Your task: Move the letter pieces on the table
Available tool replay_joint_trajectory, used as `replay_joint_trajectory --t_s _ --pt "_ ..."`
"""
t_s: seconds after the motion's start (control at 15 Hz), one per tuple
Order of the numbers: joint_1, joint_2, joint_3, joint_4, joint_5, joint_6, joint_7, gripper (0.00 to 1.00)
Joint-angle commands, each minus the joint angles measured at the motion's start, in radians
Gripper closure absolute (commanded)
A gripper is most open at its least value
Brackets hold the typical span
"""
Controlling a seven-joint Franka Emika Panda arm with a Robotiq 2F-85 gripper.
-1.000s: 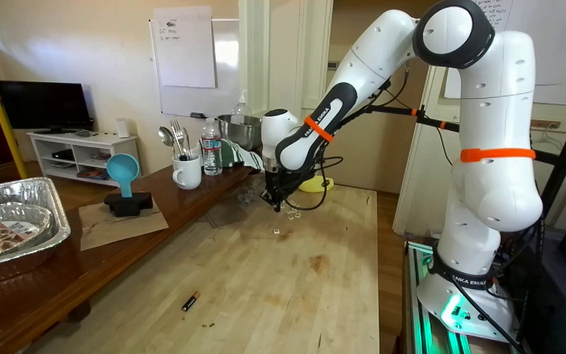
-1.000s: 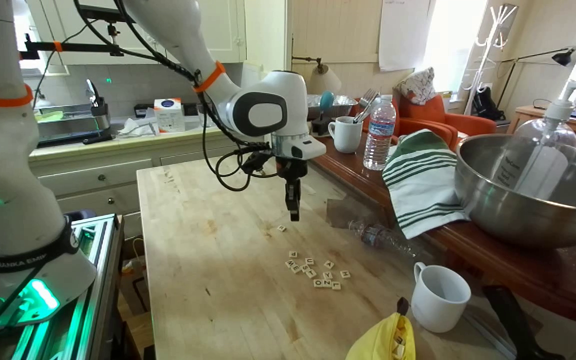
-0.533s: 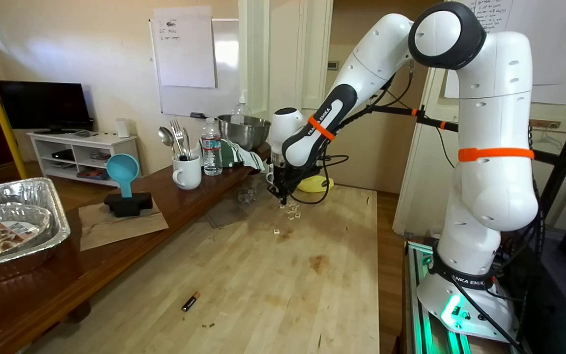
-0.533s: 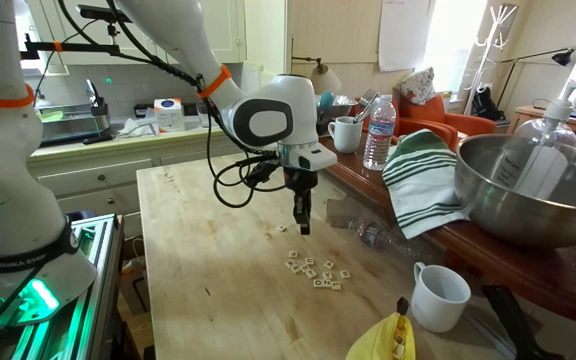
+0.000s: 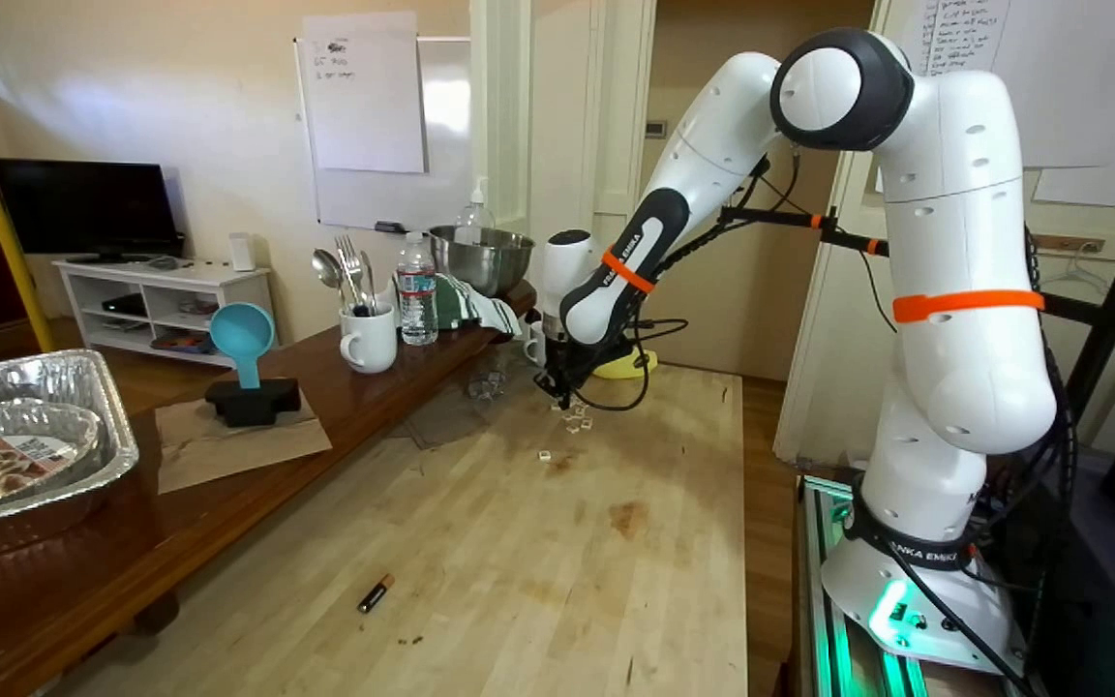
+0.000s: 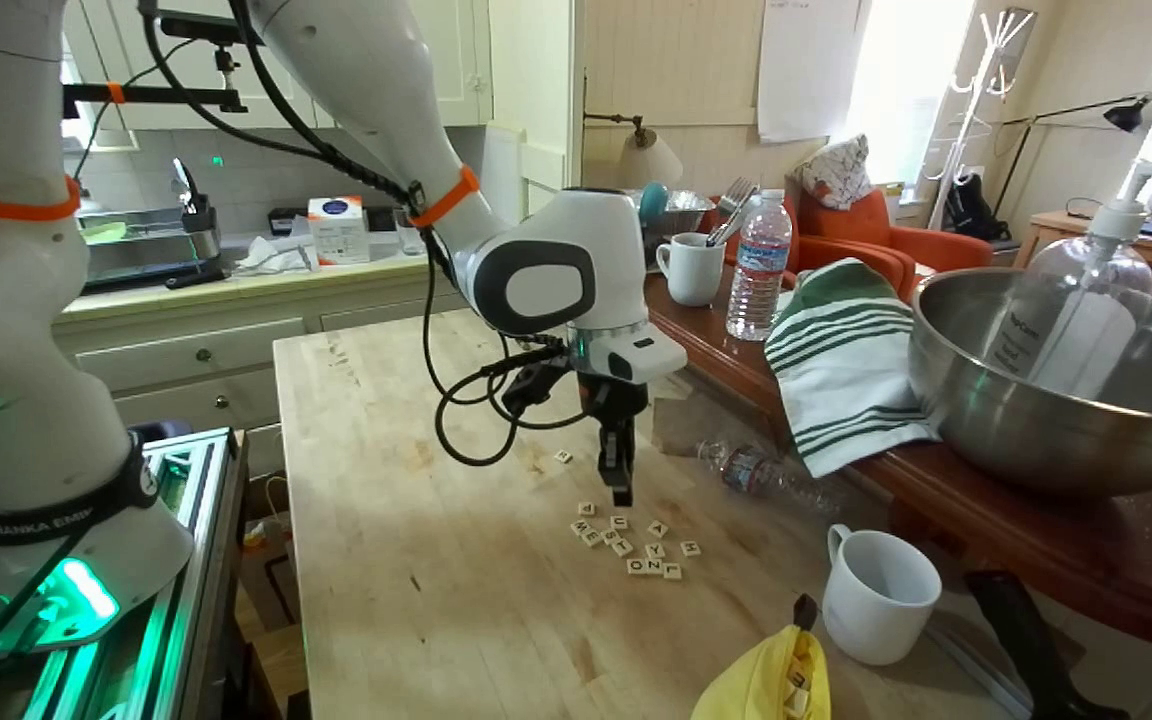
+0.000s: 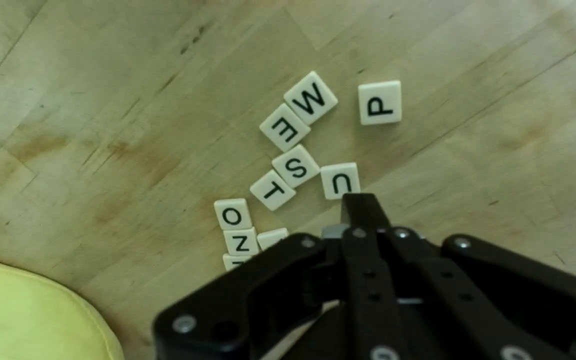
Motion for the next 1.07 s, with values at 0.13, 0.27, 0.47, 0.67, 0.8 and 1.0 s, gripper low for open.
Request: replay_joint_trajectory --t_s 0.13,0.27,0.47,0.67,0.8,1.0 --pt "0.010 0.056 -0.034 0.020 0.008 0.030 -0.018 1.00" --pt "0.011 0.066 -0.038 0.022 0.009 0.039 -0.019 1.00" --pt "0.012 0.084 -0.036 0.025 0.017 0.059 -0.030 1.00" --pt "0.013 0.095 -0.030 0.025 0.016 0.072 -0.059 1.00" --pt "0.008 0.091 -0.016 0.018 0.020 0.082 -0.104 1.00" --pt "0.006 0.077 0.013 -0.004 0.015 0.113 -0.199 1.00"
